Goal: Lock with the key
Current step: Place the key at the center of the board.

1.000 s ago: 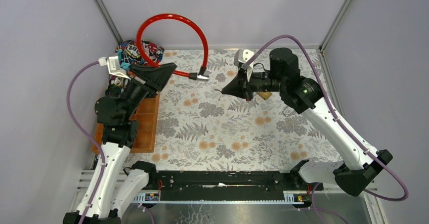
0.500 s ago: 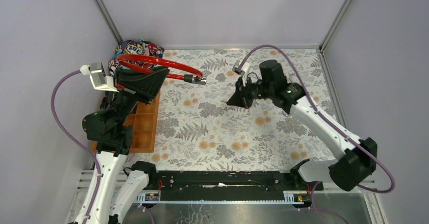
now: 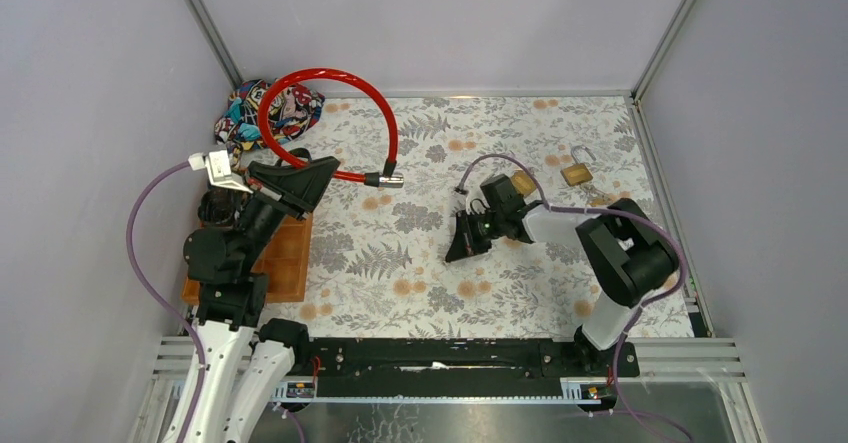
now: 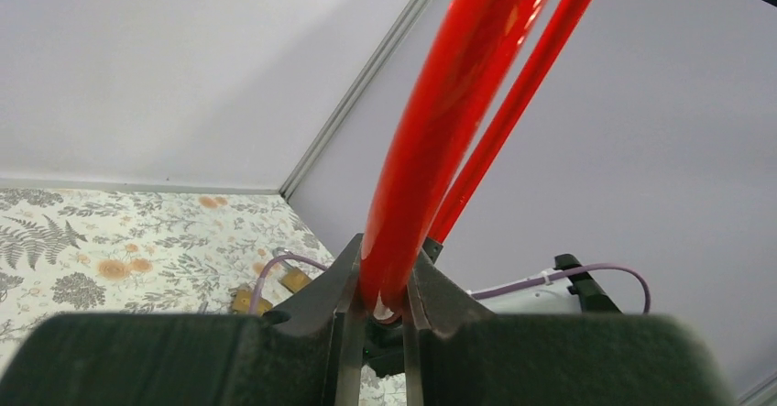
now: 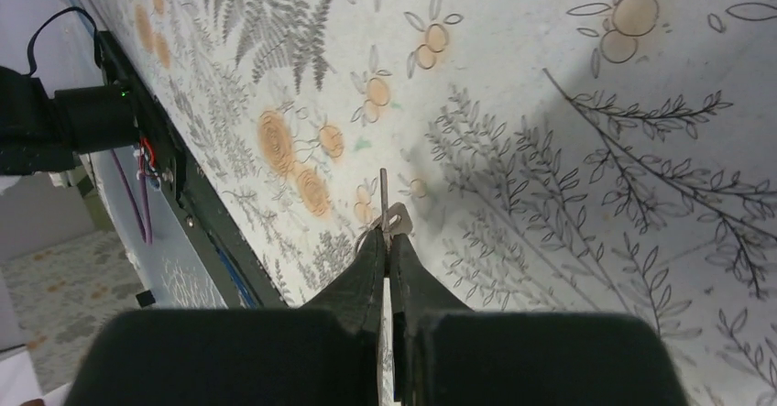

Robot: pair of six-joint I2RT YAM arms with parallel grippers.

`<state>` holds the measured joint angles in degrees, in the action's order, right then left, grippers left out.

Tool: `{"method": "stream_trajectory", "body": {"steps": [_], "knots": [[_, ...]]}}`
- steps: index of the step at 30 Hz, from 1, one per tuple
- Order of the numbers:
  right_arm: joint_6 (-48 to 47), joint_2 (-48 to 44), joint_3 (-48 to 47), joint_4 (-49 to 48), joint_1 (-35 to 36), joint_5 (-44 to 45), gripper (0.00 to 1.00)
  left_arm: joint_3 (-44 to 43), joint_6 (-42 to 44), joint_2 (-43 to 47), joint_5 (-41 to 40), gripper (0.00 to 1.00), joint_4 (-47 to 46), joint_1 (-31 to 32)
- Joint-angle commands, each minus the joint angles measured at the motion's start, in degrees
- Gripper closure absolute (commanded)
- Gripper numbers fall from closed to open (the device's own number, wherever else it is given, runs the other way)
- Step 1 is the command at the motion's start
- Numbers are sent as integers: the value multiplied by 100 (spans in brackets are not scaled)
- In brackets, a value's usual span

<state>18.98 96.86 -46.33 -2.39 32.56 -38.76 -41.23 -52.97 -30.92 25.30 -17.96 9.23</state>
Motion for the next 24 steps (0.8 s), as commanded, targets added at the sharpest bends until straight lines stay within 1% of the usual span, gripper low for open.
{"method": "stream_trajectory", "body": {"steps": [1, 5, 9, 11, 13, 14, 17, 19, 20, 21, 24], "knots": [[307, 434, -124, -647, 39, -167, 100, 18, 27, 214, -246, 100, -87, -14], [115, 856, -365, -372, 36, 43, 100, 2, 19, 184, -287, 100, -77, -18], [27, 1014, -601, -159, 36, 295, 99, 1, -37, 152, -260, 100, -54, -18], [-137, 1042, -837, 176, 37, 468, 82, 2, -6, 162, -284, 100, -15, -18], [-327, 922, -1061, 709, 33, 542, 63, 1, 35, 173, -297, 100, 24, -18], [-436, 793, -1172, 913, 34, 594, 56, 1, 60, 180, -295, 100, 28, -12], [-840, 295, -1761, 1729, 39, 923, 40, -5, 128, 170, -296, 100, 27, -18], [-1074, -95, -2276, 2279, 35, 1128, 5, 7, 139, 157, -294, 100, 15, -14], [-1131, -304, -2505, 2456, 36, 1152, 1, 16, 138, 149, -304, 100, -4, -18], [-1155, -554, -2724, 2542, 40, 1087, 0, 31, 142, 143, -306, 100, -18, -18], [-1072, -1436, -3168, 2109, 141, 668, 0, 73, 187, 134, -307, 100, -45, -13]]}}
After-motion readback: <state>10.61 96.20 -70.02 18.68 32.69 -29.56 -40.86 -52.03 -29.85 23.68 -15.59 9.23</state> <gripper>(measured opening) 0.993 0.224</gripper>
